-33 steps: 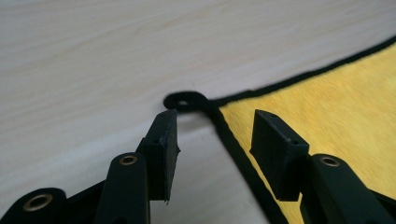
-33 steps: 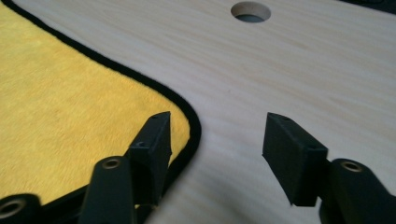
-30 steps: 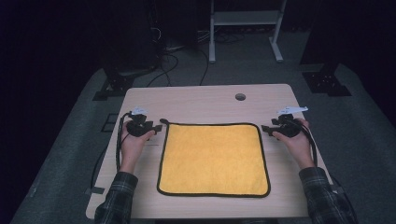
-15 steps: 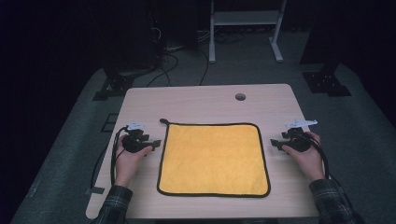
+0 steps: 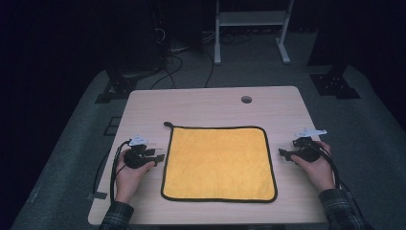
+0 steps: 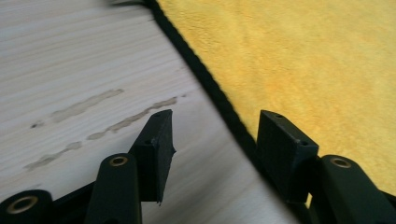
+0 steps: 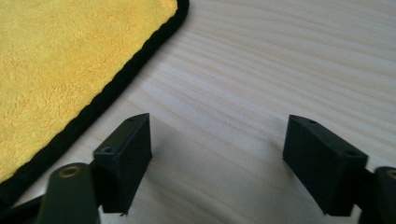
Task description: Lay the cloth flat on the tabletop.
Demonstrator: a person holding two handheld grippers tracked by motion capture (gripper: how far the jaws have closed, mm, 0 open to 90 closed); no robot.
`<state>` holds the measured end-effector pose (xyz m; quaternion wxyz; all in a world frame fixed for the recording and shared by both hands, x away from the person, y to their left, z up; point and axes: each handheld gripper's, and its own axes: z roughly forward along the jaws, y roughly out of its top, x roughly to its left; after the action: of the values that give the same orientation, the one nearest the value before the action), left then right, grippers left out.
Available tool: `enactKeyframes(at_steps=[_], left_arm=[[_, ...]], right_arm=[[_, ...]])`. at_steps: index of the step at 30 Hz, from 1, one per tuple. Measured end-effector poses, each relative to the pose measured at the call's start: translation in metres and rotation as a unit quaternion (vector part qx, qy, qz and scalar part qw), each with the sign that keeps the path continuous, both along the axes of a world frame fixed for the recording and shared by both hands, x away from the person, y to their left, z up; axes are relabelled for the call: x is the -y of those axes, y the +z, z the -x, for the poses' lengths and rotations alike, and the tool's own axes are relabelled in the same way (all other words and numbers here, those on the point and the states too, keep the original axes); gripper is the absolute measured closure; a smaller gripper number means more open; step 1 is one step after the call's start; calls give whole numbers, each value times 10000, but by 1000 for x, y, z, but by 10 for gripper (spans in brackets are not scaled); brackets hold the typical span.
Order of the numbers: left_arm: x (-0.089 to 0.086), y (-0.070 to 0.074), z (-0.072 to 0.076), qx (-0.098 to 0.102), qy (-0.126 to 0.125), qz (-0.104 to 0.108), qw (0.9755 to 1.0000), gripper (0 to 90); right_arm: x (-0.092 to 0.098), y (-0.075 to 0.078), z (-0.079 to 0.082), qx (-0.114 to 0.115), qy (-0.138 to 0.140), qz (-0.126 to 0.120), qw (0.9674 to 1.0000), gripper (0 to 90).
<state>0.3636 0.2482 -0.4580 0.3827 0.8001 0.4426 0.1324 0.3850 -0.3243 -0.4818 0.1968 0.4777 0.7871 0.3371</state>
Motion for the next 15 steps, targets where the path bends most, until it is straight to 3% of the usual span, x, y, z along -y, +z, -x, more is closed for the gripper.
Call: enactKeyframes(at_steps=[5, 10, 15], left_arm=[[7, -1, 0, -15, -20, -12, 10000, 514], [14, -4, -1, -48, 165, -62, 9998, 501], [19, -6, -3, -33, 128, -80, 9999, 497]], right_arm=[[-2, -4, 1, 139, -44, -78, 9999, 173], [-3, -4, 0, 142, -74, -72, 9998, 164], [-3, -4, 0, 142, -76, -72, 9998, 164]])
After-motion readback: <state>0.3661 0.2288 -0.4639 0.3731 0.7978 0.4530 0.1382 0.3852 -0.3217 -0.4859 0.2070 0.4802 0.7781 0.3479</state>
